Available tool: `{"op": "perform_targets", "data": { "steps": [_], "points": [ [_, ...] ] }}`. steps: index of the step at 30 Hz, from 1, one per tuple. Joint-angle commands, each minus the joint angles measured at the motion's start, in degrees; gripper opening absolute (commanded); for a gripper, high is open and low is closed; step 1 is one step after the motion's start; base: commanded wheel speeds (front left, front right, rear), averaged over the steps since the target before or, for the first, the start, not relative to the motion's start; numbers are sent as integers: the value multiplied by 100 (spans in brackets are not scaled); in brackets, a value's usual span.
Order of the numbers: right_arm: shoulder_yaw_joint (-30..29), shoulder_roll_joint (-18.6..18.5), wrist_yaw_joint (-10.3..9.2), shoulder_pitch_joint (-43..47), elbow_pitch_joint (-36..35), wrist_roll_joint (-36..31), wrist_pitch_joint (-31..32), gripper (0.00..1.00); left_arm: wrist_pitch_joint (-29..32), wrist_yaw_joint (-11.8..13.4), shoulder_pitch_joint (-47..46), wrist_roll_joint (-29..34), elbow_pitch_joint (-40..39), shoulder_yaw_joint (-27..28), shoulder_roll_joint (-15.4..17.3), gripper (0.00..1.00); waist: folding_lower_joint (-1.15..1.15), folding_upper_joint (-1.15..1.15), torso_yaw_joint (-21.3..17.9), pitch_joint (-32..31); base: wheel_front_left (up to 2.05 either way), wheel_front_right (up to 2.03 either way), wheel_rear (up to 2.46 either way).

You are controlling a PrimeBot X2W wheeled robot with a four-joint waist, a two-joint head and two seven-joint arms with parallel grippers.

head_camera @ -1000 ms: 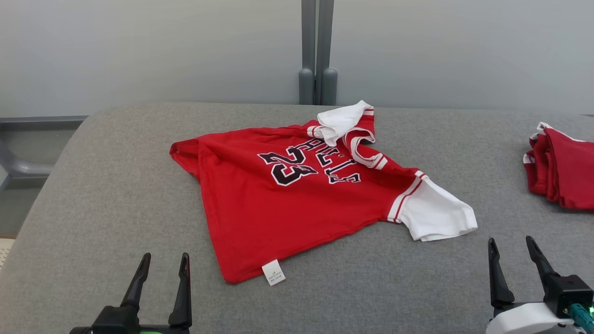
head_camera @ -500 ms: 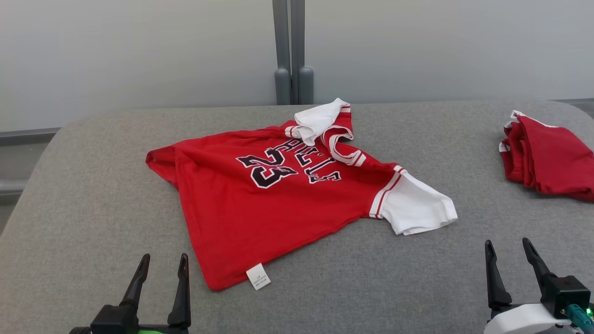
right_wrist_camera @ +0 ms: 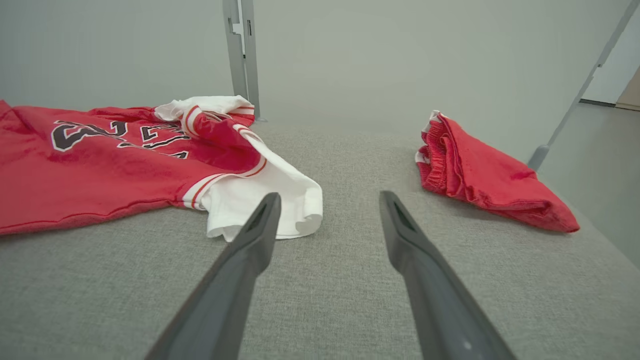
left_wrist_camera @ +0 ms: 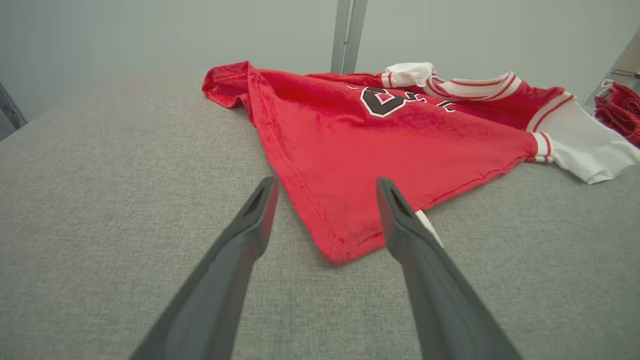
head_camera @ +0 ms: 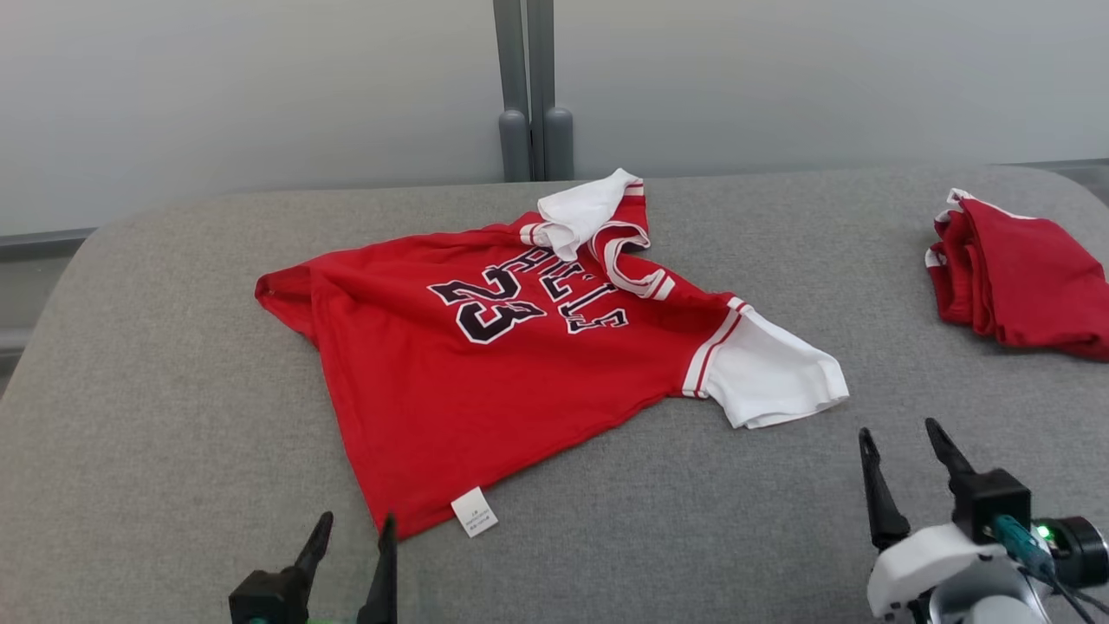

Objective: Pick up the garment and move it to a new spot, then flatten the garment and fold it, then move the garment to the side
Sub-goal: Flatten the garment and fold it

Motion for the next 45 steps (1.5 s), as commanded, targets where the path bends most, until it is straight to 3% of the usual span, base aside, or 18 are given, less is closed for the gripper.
{"op": "perform_targets", "data": {
  "steps": [1, 6, 10, 23, 30, 31, 32, 33, 34, 35, 36, 37, 41, 45],
  "points": [
    [84, -129, -9, -358, 195, -73, 171, 100, 110, 75, -237, -173, 148, -50, 11, 100, 0, 0, 38, 138, 0, 0, 0],
    [360, -383, -9, -1253, 946, -228, 1226, 100, 805, 214, -590, -643, 555, -405, 12, 100, 0, 0, 165, 456, 0, 0, 0],
    [491, -513, -9, -1812, 1330, -328, 1708, 100, 1154, 323, -778, -920, 615, -647, 11, 100, 0, 0, 300, 660, 0, 0, 0],
    [443, -536, -9, -2506, 1989, -573, 1915, 100, 1358, 465, -1121, -1227, 699, -832, 11, 100, 0, 0, 449, 1095, 0, 0, 0],
    [492, -522, -9, -2649, 2202, -576, 1894, 100, 1477, 353, -1285, -1325, 783, -862, 30, 100, 0, 0, 407, 1222, 0, 0, 0],
    [523, -514, -9, -2665, 2238, -560, 1898, 100, 1507, 336, -1300, -1342, 804, -877, 35, 91, 0, 0, 401, 1240, 0, 0, 0],
    [582, -518, -9, -2678, 2289, -555, 1894, 100, 1545, 313, -1315, -1371, 828, -900, 34, 68, 0, 0, 399, 1255, 0, 0, 0],
    [610, -523, -9, -2699, 2329, -548, 1885, 100, 1561, 285, -1320, -1403, 843, -913, 33, 39, 0, 0, 398, 1265, 0, 0, 0],
    [645, -520, -9, -2728, 2391, -524, 1903, 100, 1589, 263, -1326, -1441, 860, -923, 32, 22, 0, 0, 399, 1272, 0, 0, 0],
    [689, -526, -8, -2752, 2446, -512, 1920, 91, 1608, 237, -1335, -1450, 876, -953, 32, 0, 0, 0, 400, 1274, 0, 0, 0],
    [727, -530, -8, -2794, 2503, -469, 1889, 37, 1629, 222, -1338, -1484, 898, -970, 30, 0, 0, 0, 402, 1276, 0, 0, 0],
    [754, -519, -8, -2818, 2567, -407, 1889, 0, 1650, 205, -1344, -1522, 924, -969, 33, 0, 0, 0, 405, 1272, 0, 0, 0],
    [748, -522, -10, -2866, 2753, 13, 1874, 0, 1777, 138, -1331, -1731, 998, -973, 33, 0, 0, 0, 436, 1153, 0, 0, 0],
    [769, -382, -9, -2695, 2420, 1338, 1981, 0, 1940, 41, -1177, -2239, 565, -904, 23, 0, 0, 0, 461, 933, 0, 0, 0]
  ]
}}
